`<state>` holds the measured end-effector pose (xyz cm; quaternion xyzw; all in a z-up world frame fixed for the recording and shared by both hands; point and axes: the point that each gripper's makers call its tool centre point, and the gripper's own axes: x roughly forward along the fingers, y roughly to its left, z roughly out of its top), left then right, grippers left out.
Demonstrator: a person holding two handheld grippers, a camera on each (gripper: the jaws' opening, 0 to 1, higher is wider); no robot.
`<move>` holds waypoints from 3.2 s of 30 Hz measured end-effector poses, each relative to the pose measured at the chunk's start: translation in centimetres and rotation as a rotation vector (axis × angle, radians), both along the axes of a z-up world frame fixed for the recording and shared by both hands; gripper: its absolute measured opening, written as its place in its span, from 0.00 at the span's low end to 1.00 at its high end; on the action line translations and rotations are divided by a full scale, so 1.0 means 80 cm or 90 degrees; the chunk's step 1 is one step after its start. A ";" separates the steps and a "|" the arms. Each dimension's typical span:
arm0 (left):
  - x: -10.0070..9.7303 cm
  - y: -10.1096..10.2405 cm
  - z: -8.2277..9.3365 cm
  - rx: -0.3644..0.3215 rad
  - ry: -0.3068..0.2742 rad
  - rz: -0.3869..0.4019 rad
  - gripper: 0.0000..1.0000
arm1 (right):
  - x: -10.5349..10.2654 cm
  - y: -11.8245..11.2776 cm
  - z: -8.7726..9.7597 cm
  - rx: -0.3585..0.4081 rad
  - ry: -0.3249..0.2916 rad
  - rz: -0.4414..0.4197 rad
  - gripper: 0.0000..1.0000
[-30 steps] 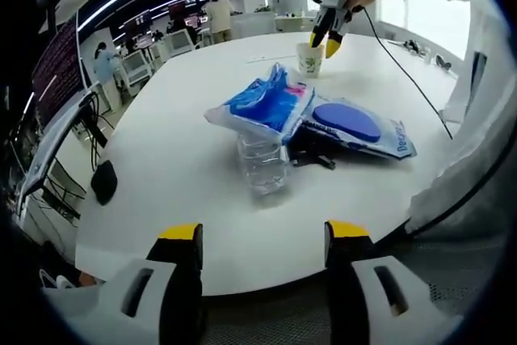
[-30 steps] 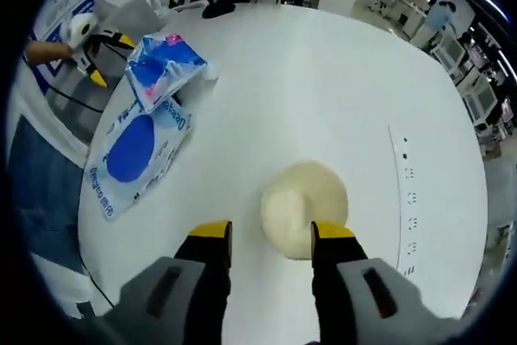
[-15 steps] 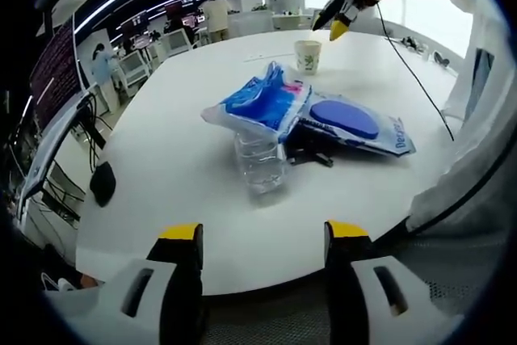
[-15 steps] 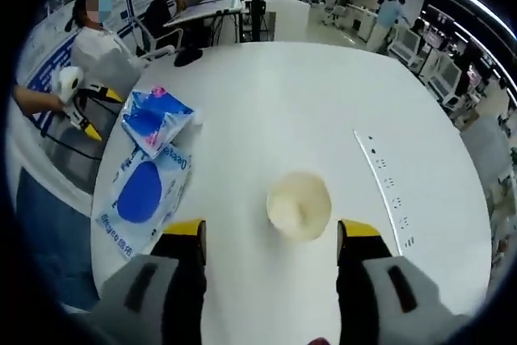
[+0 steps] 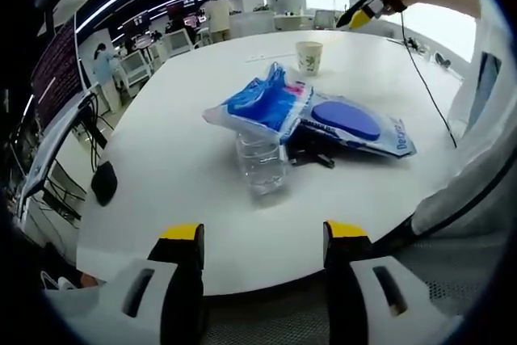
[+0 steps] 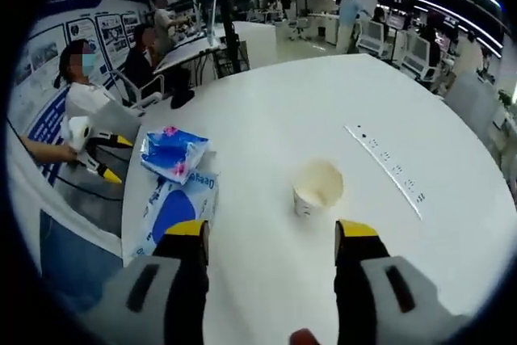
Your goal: Arrange the tabletop items into an orderly group along one side of the table until the central work area is clear of visible clutter.
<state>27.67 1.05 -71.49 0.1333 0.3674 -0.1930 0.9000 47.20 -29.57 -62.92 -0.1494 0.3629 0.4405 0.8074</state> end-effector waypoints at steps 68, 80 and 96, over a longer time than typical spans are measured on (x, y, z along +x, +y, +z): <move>0.052 -0.022 0.053 -0.171 -0.061 0.184 0.62 | -0.154 -0.099 -0.029 0.149 0.129 -0.201 0.61; 0.093 -0.036 0.051 -0.257 -0.044 0.267 0.49 | -0.176 -0.098 -0.047 0.175 0.163 -0.238 0.59; 0.103 -0.036 0.030 -0.238 -0.007 0.291 0.26 | -0.197 -0.106 -0.063 0.183 0.192 -0.268 0.58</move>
